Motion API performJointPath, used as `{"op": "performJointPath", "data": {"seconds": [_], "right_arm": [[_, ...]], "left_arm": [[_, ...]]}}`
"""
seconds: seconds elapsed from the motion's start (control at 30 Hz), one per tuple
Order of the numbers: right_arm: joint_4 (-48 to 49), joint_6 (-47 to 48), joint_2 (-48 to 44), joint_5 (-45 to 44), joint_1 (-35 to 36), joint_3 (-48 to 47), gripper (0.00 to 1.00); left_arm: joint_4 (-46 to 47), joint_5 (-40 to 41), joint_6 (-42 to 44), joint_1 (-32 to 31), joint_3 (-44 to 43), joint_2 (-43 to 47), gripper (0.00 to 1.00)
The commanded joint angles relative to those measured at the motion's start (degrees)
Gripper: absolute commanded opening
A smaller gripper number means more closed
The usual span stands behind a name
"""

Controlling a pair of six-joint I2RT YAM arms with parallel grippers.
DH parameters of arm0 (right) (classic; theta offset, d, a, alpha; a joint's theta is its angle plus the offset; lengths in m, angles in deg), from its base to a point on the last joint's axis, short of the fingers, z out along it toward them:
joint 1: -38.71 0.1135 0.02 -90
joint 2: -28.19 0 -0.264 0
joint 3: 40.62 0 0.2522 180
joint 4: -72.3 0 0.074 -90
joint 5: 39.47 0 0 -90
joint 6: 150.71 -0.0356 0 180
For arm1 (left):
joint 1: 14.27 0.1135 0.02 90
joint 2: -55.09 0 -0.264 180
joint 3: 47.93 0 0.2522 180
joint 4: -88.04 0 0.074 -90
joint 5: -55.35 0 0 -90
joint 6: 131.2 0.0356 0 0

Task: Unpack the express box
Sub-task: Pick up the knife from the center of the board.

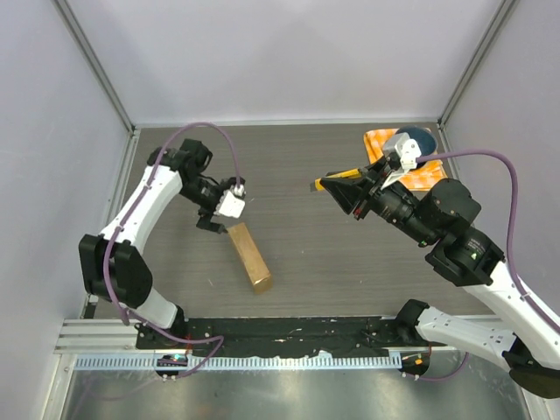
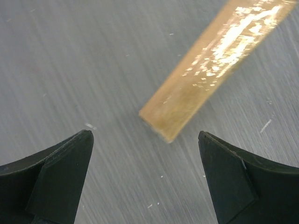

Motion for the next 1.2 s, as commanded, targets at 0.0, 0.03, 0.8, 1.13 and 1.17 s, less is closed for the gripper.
{"op": "performJointPath", "data": {"seconds": [0.0,0.03,0.8,1.13,1.17], "right_arm": [[2.58,0.00,-0.35,0.73,0.13,-0.64,0.01],[2.58,-0.09,-0.35,0.82,0.13,-0.64,0.01],[2.75,-1.23,-2.55,1.78,0.13,1.56,0.01],[2.84,-1.23,-1.76,2.31,0.13,1.82,0.01],[2.75,-1.41,-1.76,2.31,0.13,1.82,0.01]], "left_arm": [[-15.89,4.49,12.56,-3.32,5.51,6.26,1.00],[-15.27,5.29,12.65,-4.03,6.39,6.97,1.00],[5.74,5.03,2.02,-11.77,16.50,5.93,1.00],[11.53,8.80,4.38,-13.00,20.19,5.40,1.00],[11.80,9.33,5.09,-13.35,20.45,5.31,1.00]]}}
